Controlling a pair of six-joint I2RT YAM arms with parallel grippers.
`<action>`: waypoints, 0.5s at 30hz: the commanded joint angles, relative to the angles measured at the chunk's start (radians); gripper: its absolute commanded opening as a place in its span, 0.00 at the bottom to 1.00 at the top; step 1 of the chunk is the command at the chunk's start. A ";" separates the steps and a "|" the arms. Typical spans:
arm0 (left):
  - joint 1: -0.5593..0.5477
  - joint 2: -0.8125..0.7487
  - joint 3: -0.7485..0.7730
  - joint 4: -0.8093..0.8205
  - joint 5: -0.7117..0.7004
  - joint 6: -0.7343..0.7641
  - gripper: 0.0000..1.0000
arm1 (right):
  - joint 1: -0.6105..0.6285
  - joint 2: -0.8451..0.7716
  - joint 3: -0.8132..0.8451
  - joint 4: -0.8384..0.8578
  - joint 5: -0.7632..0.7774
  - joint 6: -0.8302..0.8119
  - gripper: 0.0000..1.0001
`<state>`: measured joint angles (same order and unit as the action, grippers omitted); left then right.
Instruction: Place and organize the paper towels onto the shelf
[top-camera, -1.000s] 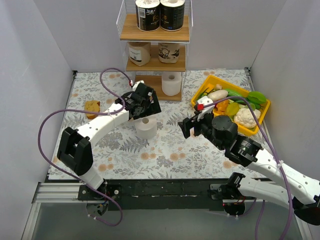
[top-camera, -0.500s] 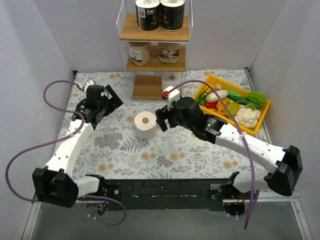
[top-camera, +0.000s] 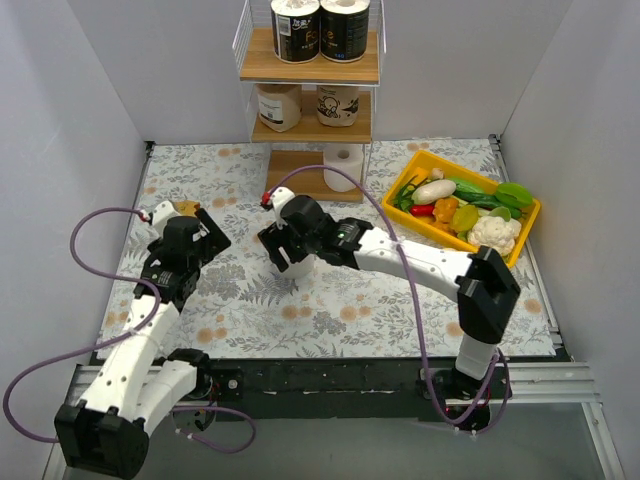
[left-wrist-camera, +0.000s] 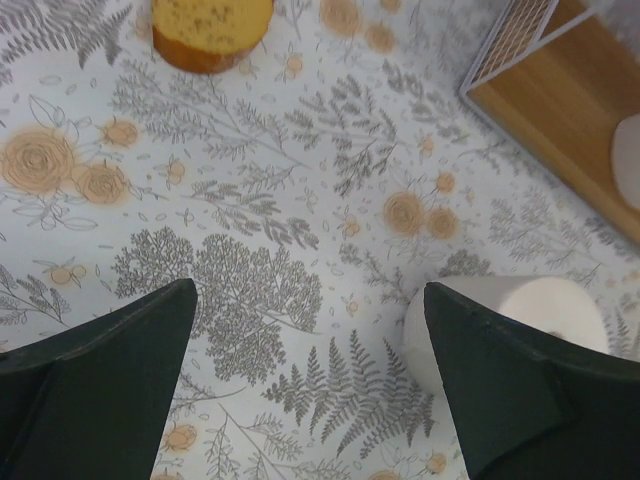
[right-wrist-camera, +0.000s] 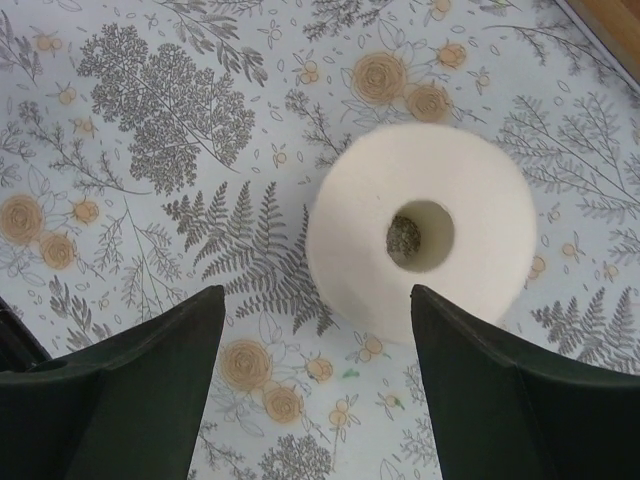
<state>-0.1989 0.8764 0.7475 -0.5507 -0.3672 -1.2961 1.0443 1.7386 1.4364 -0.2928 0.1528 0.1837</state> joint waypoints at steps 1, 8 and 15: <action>0.003 -0.123 0.003 0.046 -0.145 -0.012 0.98 | 0.008 0.108 0.175 -0.043 0.025 -0.020 0.82; 0.001 -0.230 0.000 0.023 -0.234 -0.043 0.98 | 0.010 0.239 0.262 -0.106 0.125 -0.018 0.78; 0.001 -0.237 0.007 0.006 -0.268 -0.065 0.98 | 0.011 0.271 0.240 -0.095 0.133 -0.036 0.76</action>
<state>-0.1993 0.6422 0.7475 -0.5266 -0.5869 -1.3479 1.0542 2.0010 1.6478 -0.3943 0.2604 0.1635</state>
